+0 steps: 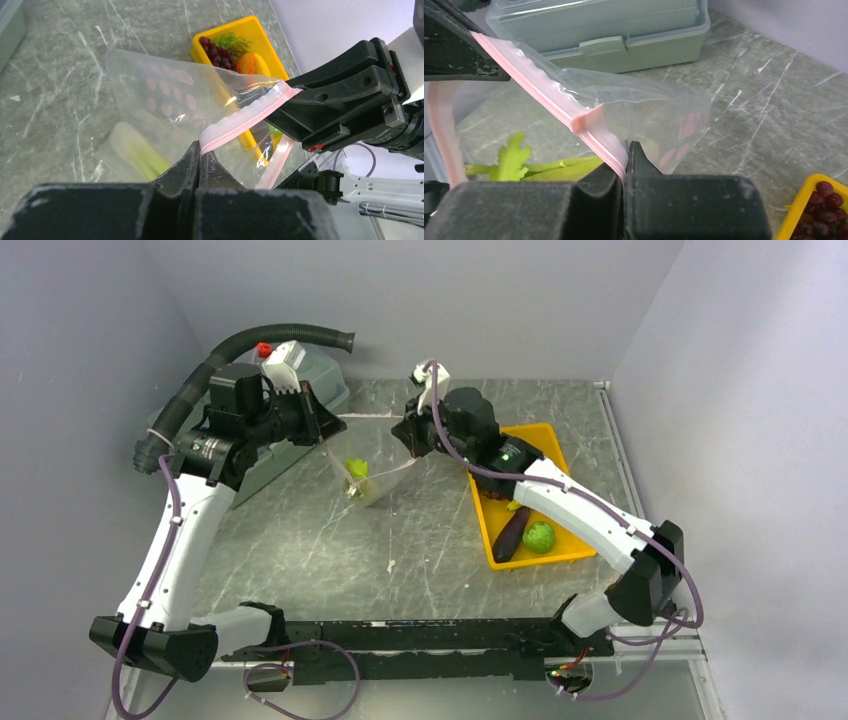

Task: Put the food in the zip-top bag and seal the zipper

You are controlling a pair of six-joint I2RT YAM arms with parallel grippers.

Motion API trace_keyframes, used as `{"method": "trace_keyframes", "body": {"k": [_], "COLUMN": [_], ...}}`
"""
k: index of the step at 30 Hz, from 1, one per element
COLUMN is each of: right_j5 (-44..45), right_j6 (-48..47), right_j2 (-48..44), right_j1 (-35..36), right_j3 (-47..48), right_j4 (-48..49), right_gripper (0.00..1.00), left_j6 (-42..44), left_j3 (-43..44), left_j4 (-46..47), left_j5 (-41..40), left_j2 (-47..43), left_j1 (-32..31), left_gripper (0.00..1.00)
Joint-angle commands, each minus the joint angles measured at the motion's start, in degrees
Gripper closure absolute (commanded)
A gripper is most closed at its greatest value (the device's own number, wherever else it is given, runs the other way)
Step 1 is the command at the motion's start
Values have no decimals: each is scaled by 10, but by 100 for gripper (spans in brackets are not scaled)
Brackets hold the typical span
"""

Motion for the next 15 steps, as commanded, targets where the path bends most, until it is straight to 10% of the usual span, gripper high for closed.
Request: {"method": "trace_keyframes", "body": {"k": [1, 15], "right_j5": [54, 16], "right_j6": [-25, 87], "right_j2": [-60, -110], "right_j1": [-43, -45], "right_j3": [-95, -265], "right_j4": [125, 158], "right_gripper": [100, 100], "left_j6": [50, 28], "left_j3": [-55, -126], "left_j4": [70, 78], "left_j5": [-35, 69], "left_j2": [-40, -66], "left_j1": [19, 19], "left_gripper": [100, 100]}}
